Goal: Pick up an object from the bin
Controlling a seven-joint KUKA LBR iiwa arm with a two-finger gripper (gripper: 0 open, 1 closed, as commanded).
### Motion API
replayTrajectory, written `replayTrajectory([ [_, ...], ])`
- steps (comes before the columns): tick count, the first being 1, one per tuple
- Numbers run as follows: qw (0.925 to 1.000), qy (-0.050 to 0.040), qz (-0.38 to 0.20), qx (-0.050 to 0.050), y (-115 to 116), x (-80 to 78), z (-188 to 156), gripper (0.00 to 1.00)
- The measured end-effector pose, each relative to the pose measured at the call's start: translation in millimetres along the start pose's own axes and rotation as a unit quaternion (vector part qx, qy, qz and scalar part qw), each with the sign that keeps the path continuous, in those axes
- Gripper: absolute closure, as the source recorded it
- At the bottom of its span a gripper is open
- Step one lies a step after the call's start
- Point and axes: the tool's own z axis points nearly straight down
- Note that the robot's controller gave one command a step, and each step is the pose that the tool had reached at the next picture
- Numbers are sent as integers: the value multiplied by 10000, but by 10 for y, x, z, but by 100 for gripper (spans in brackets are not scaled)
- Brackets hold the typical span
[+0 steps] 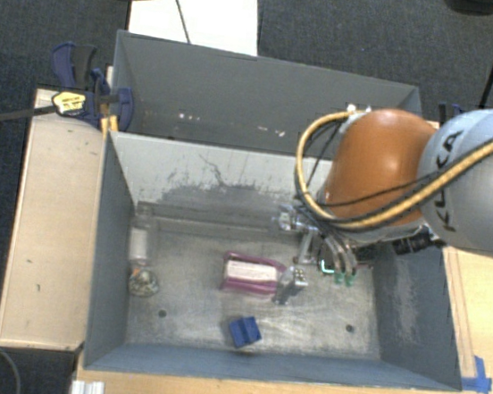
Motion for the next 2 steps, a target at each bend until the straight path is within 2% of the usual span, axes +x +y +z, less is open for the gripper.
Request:
replayTrajectory([
  [1,9970,-26,-771,4,-18,-180,1061,0],
  [2,9972,-20,-752,0,-15,-180,1027,100],
])
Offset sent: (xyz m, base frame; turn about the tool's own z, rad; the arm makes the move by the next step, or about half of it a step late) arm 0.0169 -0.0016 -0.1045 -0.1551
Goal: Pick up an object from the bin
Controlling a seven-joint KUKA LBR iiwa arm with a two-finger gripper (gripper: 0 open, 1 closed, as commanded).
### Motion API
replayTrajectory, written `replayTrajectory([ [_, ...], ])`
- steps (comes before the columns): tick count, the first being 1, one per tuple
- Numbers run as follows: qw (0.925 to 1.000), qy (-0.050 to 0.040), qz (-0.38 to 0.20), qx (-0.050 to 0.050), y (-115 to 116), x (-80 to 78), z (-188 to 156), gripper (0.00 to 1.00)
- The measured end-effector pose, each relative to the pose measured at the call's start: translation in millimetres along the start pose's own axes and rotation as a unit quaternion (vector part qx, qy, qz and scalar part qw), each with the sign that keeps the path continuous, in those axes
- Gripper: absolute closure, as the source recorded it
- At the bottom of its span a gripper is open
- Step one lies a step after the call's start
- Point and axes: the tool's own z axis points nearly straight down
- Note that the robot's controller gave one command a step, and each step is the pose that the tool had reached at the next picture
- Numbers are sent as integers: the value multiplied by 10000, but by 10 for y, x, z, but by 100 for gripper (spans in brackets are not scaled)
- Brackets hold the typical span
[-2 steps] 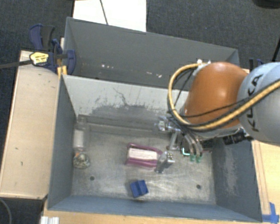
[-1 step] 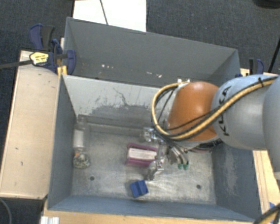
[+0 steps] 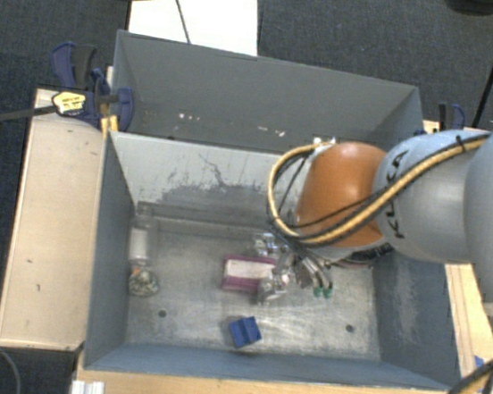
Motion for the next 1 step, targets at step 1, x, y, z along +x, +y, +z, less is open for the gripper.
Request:
replayTrajectory([
  [1,9978,-52,-662,9,114,-99,-1514,100],
])
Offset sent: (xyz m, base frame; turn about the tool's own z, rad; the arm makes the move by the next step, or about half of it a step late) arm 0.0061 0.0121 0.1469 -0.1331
